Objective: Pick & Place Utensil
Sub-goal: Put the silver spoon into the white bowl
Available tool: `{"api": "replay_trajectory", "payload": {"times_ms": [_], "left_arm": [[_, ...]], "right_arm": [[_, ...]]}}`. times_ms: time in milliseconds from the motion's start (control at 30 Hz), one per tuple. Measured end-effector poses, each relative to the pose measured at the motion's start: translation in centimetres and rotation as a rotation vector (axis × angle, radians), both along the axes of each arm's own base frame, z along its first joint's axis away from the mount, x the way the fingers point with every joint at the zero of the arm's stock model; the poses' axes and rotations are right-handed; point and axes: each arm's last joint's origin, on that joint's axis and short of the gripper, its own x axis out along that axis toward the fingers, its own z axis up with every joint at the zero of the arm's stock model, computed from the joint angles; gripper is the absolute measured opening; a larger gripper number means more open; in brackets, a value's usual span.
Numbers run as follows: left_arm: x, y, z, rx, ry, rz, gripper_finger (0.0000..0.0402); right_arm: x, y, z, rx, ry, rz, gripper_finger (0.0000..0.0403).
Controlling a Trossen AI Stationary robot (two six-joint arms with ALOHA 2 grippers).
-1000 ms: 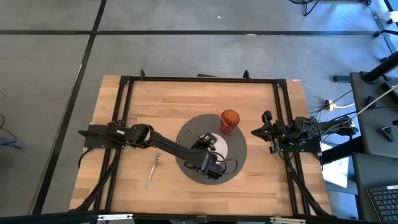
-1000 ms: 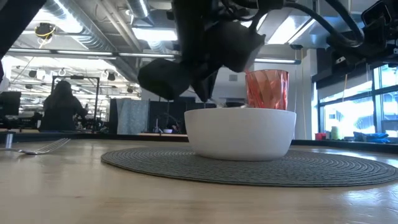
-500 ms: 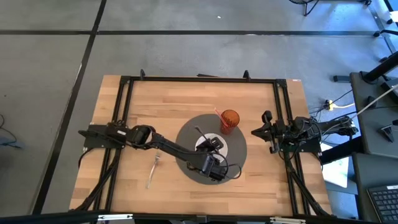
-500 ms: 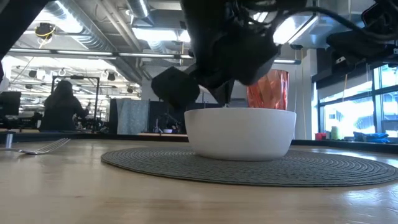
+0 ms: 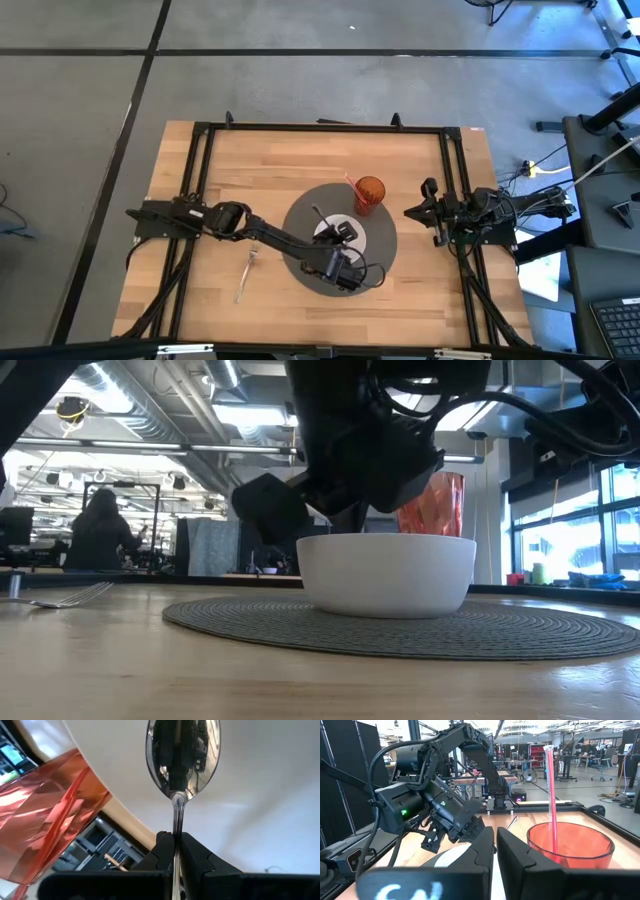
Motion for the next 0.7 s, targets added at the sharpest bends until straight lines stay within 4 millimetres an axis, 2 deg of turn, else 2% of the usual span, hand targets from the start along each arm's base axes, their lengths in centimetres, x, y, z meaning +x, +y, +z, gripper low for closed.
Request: {"api": "replay_trajectory", "payload": {"times_ms": [233, 700], "left_arm": [[-0.34, 0.05, -0.22, -0.104, 0.058, 0.03, 0.0013], [-0.35, 0.06, -0.33, -0.159, 0.07, 0.045, 0.0018]], "right_arm": [[0.0, 0.0, -0.01, 0.0, 0.001, 0.0, 0.0023], [0.01, 0.0, -0.08, -0.001, 0.008, 0.0, 0.0023]]}}
